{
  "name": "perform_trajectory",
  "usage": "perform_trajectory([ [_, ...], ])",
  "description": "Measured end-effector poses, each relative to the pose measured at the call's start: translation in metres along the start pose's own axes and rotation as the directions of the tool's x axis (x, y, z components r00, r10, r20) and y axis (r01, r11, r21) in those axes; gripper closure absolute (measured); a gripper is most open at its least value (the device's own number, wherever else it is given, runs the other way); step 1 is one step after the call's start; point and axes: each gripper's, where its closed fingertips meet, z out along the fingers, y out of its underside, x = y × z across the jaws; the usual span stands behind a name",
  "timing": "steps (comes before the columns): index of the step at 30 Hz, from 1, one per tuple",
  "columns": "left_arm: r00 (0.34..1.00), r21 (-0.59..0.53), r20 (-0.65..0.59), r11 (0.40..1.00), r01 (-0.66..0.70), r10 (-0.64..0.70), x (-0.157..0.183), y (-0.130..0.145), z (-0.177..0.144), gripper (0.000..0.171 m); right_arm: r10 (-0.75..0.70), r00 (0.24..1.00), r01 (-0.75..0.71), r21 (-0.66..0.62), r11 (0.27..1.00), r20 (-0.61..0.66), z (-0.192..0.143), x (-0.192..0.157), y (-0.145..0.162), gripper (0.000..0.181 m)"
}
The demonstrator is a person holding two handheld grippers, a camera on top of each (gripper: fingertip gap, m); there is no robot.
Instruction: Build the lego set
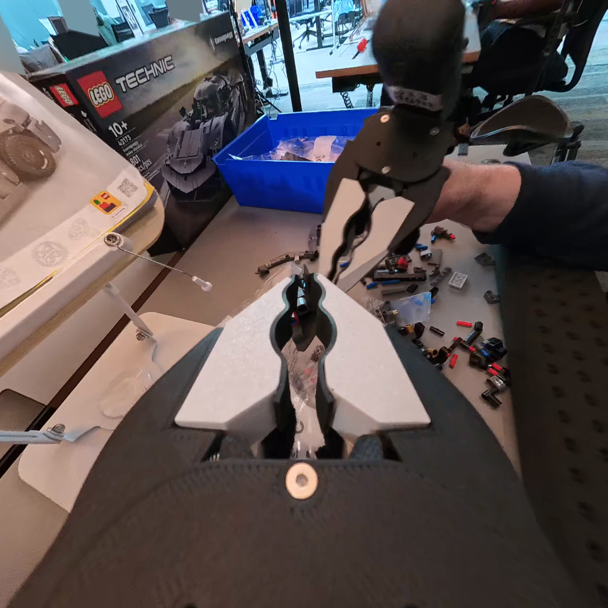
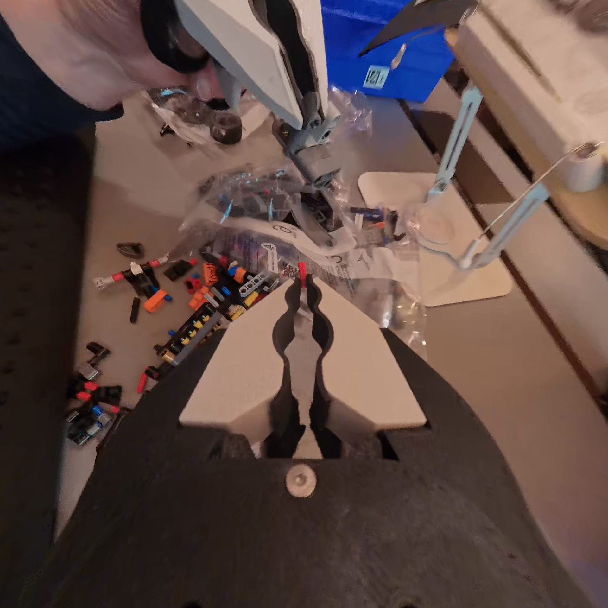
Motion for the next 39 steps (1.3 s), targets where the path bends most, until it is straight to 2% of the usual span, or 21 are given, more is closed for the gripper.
perform_trajectory([
  [2, 1.000, -0.009, -0.006, 1.000, -0.001, 0.001, 0.002, 0.002, 0.002, 0.167, 0.023, 0.999, -0.025, -0.063, 0.998, -0.033, 0.015, 0.011, 0.008, 0.180],
  [4, 1.000, -0.011, -0.002, 1.000, 0.007, -0.007, 0.000, 0.003, 0.002, 0.167, 0.008, 0.999, -0.011, -0.073, 0.997, -0.042, 0.028, 0.014, 0.009, 0.179],
  [7, 1.000, -0.002, -0.007, 1.000, 0.026, -0.026, -0.002, 0.003, 0.001, 0.167, 0.008, 0.995, -0.019, -0.108, 0.994, -0.104, 0.034, 0.024, 0.016, 0.171],
  [11, 0.999, 0.006, -0.019, 0.999, 0.037, -0.037, -0.002, 0.003, 0.001, 0.168, 0.077, 0.993, -0.079, -0.025, 0.997, -0.088, 0.022, 0.030, 0.009, 0.169],
  [15, 0.996, 0.016, -0.062, 0.998, 0.062, -0.061, 0.004, 0.005, 0.006, 0.167, 0.101, 0.995, -0.102, 0.179, 0.979, 0.015, -0.003, 0.015, -0.026, 0.170],
  [18, 0.992, 0.025, -0.101, 0.997, 0.074, -0.071, 0.012, 0.004, 0.011, 0.167, 0.075, 0.996, -0.087, 0.256, 0.963, 0.058, -0.011, 0.001, -0.043, 0.154],
  [21, 0.987, 0.043, -0.142, 0.995, 0.085, -0.078, 0.020, 0.001, 0.015, 0.167, 0.070, 0.993, -0.093, 0.273, 0.958, 0.092, -0.006, -0.009, -0.048, 0.144],
  [27, 0.978, 0.075, -0.184, 0.991, 0.110, -0.095, 0.028, -0.006, 0.019, 0.168, 0.107, 0.983, -0.143, 0.261, 0.955, 0.147, 0.001, -0.015, -0.046, 0.154],
  [31, 0.979, 0.088, -0.173, 0.989, 0.121, -0.104, 0.027, -0.007, 0.020, 0.168, 0.101, 0.985, -0.133, 0.248, 0.960, 0.141, -0.002, -0.015, -0.044, 0.156],
  [34, 0.981, 0.063, -0.154, 0.989, 0.131, -0.120, 0.025, -0.002, 0.024, 0.168, 0.070, 0.994, -0.086, 0.198, 0.976, 0.087, 0.001, -0.013, -0.036, 0.157],
  [39, 0.987, 0.088, -0.127, 0.990, 0.107, -0.096, 0.024, -0.010, 0.021, 0.169, 0.057, 0.996, -0.071, 0.206, 0.976, 0.076, 0.000, -0.017, -0.037, 0.163],
])
